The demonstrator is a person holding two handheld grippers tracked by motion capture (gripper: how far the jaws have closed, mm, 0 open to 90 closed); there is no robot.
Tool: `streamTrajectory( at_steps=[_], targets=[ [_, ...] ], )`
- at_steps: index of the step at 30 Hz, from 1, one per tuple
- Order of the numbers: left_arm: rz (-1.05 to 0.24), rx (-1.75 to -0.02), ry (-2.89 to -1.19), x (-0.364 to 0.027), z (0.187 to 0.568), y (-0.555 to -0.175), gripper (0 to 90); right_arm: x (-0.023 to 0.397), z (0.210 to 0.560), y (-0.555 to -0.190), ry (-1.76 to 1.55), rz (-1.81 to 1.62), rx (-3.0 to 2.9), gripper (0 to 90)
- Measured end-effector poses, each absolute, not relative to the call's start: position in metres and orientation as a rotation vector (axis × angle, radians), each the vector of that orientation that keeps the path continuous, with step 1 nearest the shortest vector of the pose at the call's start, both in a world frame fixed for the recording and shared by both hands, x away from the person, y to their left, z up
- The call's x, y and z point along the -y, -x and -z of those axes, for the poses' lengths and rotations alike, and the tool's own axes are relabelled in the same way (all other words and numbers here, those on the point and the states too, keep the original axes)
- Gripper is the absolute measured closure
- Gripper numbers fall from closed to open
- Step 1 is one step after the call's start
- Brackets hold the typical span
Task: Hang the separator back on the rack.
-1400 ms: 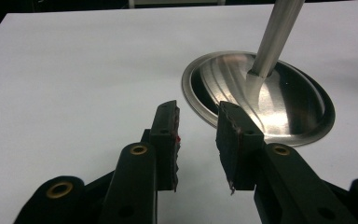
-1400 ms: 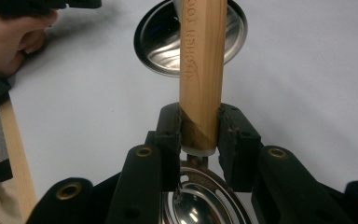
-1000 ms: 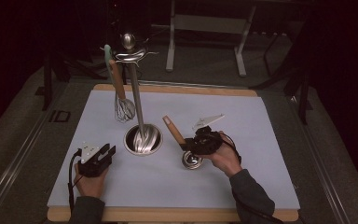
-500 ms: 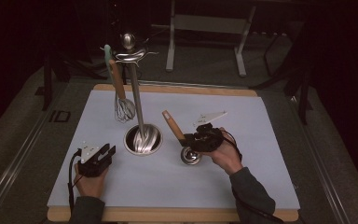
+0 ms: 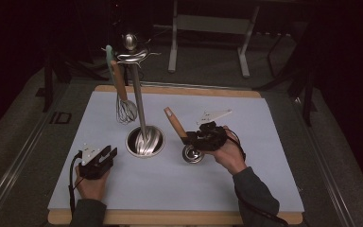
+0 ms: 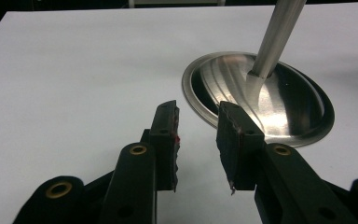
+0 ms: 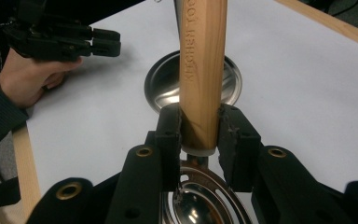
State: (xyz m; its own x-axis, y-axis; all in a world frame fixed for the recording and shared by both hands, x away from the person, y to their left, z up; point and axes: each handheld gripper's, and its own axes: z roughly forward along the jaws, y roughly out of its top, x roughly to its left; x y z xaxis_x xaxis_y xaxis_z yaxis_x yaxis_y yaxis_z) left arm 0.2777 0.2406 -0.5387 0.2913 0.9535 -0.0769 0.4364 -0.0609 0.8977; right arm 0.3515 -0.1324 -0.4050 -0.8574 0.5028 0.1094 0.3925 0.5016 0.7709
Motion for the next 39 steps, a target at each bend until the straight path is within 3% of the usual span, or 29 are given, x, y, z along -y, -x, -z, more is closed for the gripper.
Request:
streamTrajectory(
  at_steps=[39],
  targets=[
    [-0.714,-1.293,-1.645,-0.242,0.539,-0.277,68.3,0.132,0.355,-0.347,-0.640,-1.391,-2.480,70.9]
  ],
)
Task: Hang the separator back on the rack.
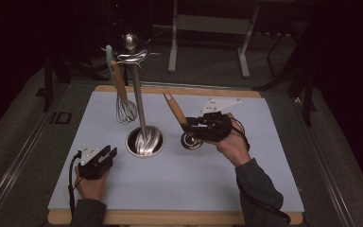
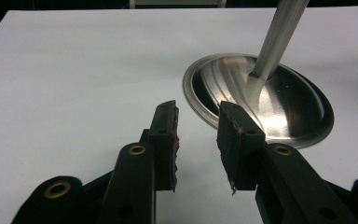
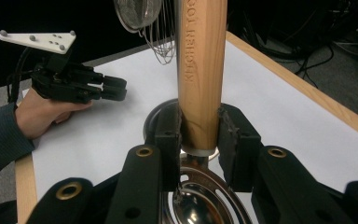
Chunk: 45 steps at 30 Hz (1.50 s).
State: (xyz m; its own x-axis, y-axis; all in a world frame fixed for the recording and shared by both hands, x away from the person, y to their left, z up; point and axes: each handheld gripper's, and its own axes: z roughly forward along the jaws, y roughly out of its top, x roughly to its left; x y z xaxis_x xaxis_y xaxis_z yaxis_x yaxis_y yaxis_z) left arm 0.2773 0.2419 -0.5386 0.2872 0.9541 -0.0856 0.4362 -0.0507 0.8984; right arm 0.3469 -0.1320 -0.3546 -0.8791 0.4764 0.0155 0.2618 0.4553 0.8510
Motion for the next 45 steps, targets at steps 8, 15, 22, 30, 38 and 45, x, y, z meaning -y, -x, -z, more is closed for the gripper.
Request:
streamTrajectory(
  at_steps=[8,15,22,30,38,45],
  targets=[
    [-0.714,-1.293,-1.645,-0.242,0.539,-0.277,68.2,0.130,0.342,-0.345,-0.600,-1.439,-2.447,71.0],
    [-0.713,-1.293,-1.644,-0.242,0.539,-0.277,68.2,0.127,0.334,-0.343,-0.572,-1.461,-2.433,70.9],
    [-0.714,-1.293,-1.645,-0.242,0.539,-0.277,68.1,0.125,0.329,-0.340,-0.541,-1.465,-2.425,71.0],
    [-0.714,-1.293,-1.645,-0.242,0.539,-0.277,68.1,0.125,0.319,-0.337,-0.489,-1.474,-2.405,70.9],
    [-0.715,-1.293,-1.645,-0.242,0.539,-0.277,68.1,0.122,0.310,-0.335,-0.453,-1.492,-2.384,71.0],
    [-0.716,-1.292,-1.644,-0.242,0.539,-0.277,68.1,0.120,0.305,-0.335,-0.413,-1.513,-2.368,71.0]
  ],
)
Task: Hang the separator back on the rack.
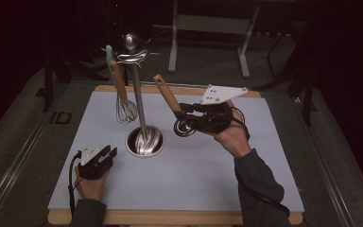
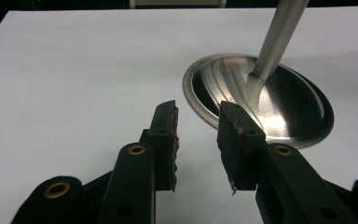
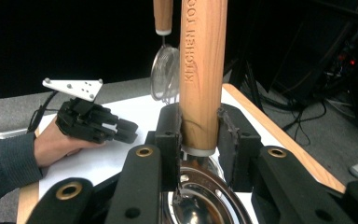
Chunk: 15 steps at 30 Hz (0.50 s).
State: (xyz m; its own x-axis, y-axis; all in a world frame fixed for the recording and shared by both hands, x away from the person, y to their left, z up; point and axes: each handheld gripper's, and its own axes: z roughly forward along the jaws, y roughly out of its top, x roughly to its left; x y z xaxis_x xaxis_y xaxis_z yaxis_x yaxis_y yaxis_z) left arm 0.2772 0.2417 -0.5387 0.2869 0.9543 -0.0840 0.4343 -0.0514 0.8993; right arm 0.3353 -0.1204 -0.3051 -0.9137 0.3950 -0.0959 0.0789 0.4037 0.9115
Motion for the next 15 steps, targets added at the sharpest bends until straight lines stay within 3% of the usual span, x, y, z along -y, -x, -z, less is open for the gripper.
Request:
streamTrajectory(
  at_steps=[15],
  targets=[
    [-0.715,-1.290,-1.645,-0.242,0.539,-0.277,68.1,0.118,0.292,-0.338,-0.289,-1.554,-2.328,70.9]
  ],
)
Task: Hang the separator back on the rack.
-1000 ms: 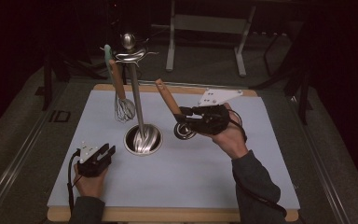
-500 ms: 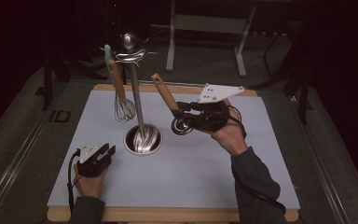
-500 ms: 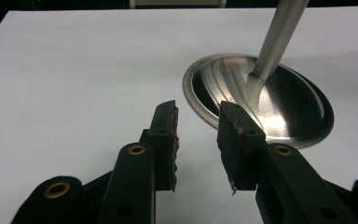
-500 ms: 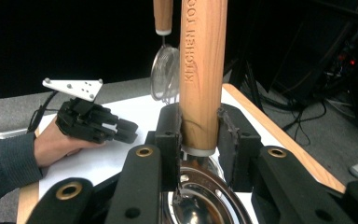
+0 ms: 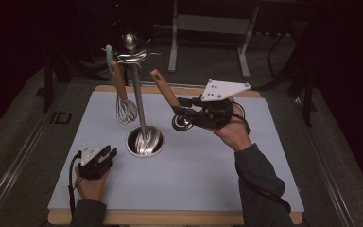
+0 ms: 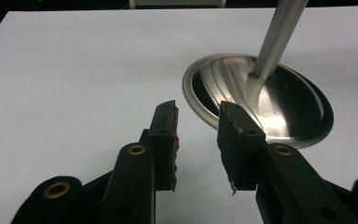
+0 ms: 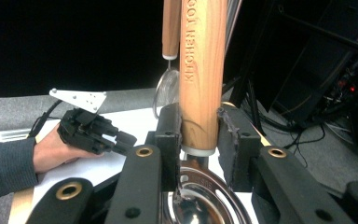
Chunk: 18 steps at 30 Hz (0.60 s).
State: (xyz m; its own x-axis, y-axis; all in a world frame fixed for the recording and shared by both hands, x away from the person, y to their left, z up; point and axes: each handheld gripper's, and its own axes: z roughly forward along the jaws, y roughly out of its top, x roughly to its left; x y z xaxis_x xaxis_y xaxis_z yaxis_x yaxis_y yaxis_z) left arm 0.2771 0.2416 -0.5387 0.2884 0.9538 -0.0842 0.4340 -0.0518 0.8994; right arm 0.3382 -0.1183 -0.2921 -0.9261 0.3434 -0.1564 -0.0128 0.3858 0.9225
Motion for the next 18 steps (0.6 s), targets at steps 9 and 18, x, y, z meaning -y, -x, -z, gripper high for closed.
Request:
streamTrajectory(
  at_steps=[9,18],
  targets=[
    [-0.717,-1.291,-1.644,-0.242,0.539,-0.277,68.0,0.113,0.290,-0.344,-0.222,-1.582,-2.328,71.0],
    [-0.716,-1.292,-1.643,-0.242,0.539,-0.277,68.0,0.107,0.290,-0.348,-0.165,-1.660,-2.296,71.0]
  ],
)
